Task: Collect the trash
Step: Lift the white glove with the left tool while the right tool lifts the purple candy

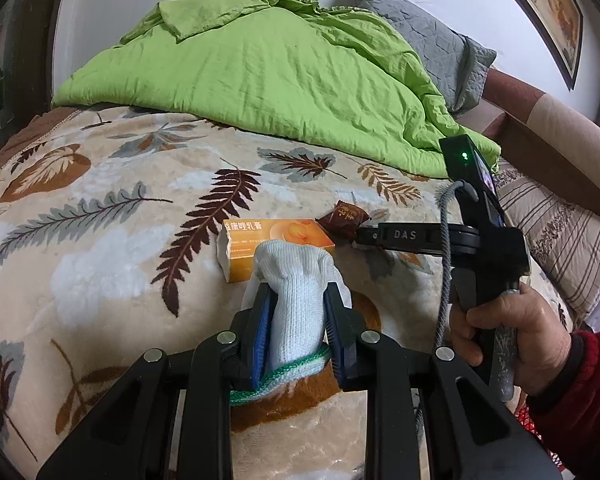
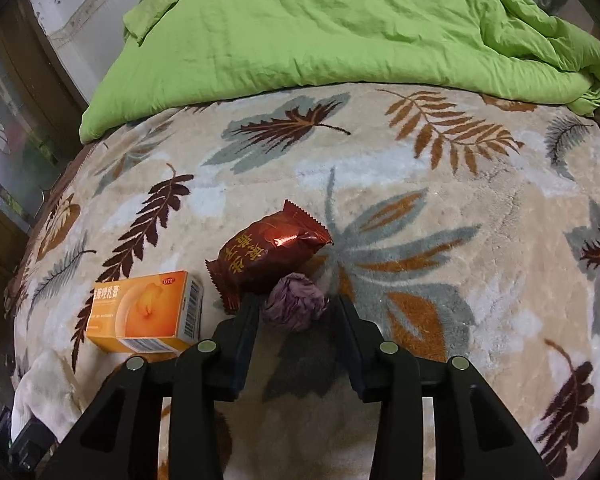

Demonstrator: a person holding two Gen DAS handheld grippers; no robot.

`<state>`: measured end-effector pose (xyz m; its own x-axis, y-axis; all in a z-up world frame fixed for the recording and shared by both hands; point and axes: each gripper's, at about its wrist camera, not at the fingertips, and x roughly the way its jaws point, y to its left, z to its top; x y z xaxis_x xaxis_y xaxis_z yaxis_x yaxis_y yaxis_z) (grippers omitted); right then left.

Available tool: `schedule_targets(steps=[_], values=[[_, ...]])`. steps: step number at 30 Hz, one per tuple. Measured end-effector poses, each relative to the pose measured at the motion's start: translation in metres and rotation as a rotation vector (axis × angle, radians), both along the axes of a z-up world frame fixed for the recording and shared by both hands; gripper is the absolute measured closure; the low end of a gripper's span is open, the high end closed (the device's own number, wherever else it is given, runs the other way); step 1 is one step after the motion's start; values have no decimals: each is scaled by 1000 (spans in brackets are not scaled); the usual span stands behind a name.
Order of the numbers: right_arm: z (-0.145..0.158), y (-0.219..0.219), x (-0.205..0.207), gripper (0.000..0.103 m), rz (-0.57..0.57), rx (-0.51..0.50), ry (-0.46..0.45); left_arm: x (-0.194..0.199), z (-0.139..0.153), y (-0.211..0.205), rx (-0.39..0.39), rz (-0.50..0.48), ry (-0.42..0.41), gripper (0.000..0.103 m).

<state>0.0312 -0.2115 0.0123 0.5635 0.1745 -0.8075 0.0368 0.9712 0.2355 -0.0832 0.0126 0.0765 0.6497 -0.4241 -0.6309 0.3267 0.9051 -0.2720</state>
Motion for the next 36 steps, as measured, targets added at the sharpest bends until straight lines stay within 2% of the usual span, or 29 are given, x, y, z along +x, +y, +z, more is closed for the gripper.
schedule_targets(steps=[8,11,14,24,36], values=[[-10,-4,7,60,3,32,6,0,-4,-3,-2,1,-3,79],[-8,-3,5,69,11,45,-3,1,-5,-3,-3,1,-4,79],[-2,0,-5,70,-7,36,-20,1,-5,-3,-1,8,-15,79],[45,23,-97,70,3,-15,-114,-12,3,-3,41,50,-64,79],[56,28,-174,70,-20,-111,-133,-53,12,-10,107,23,-76,79]])
